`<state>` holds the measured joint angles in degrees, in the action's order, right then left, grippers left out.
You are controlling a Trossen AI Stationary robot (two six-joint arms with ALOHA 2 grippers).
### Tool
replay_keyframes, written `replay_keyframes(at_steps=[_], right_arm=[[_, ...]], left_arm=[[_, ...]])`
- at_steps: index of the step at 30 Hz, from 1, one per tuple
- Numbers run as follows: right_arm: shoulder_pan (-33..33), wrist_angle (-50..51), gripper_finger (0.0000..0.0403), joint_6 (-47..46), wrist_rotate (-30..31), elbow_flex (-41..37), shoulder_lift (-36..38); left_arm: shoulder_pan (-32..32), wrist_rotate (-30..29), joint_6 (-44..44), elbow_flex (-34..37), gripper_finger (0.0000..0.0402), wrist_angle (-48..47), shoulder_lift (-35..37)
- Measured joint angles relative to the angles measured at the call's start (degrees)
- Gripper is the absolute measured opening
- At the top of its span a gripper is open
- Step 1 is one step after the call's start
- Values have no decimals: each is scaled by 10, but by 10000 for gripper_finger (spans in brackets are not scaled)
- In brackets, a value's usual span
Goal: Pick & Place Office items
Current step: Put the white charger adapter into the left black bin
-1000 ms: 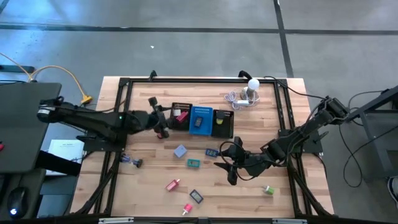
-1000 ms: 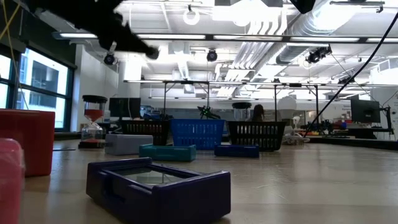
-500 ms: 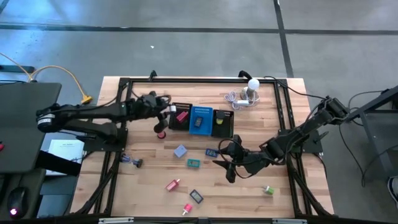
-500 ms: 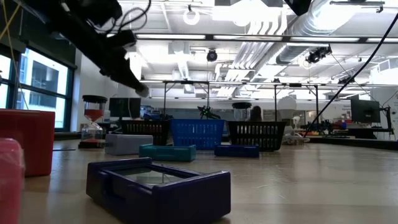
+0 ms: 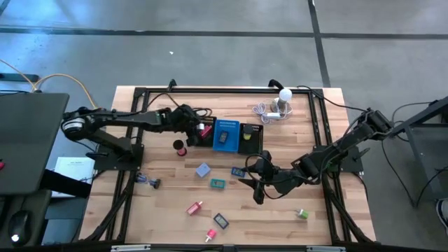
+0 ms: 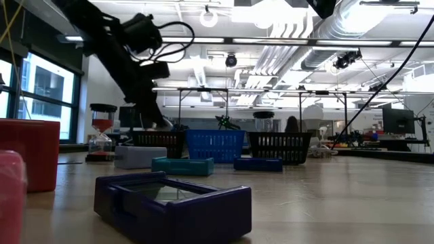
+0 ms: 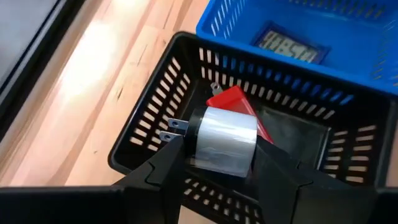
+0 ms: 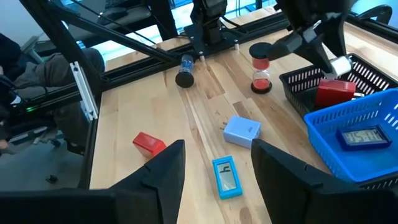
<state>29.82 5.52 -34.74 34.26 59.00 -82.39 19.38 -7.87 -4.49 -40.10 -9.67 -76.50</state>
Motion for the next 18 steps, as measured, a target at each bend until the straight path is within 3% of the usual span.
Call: replay_keyframes(at_steps=[10,18], right_arm=[[0,3,173,3,-3,0,0],[0,3,173,6,-3,0,0]], left_arm=[[15,-37,-2,-29,145,-49,-25],[16,12,1,-29,145,-54,-25]])
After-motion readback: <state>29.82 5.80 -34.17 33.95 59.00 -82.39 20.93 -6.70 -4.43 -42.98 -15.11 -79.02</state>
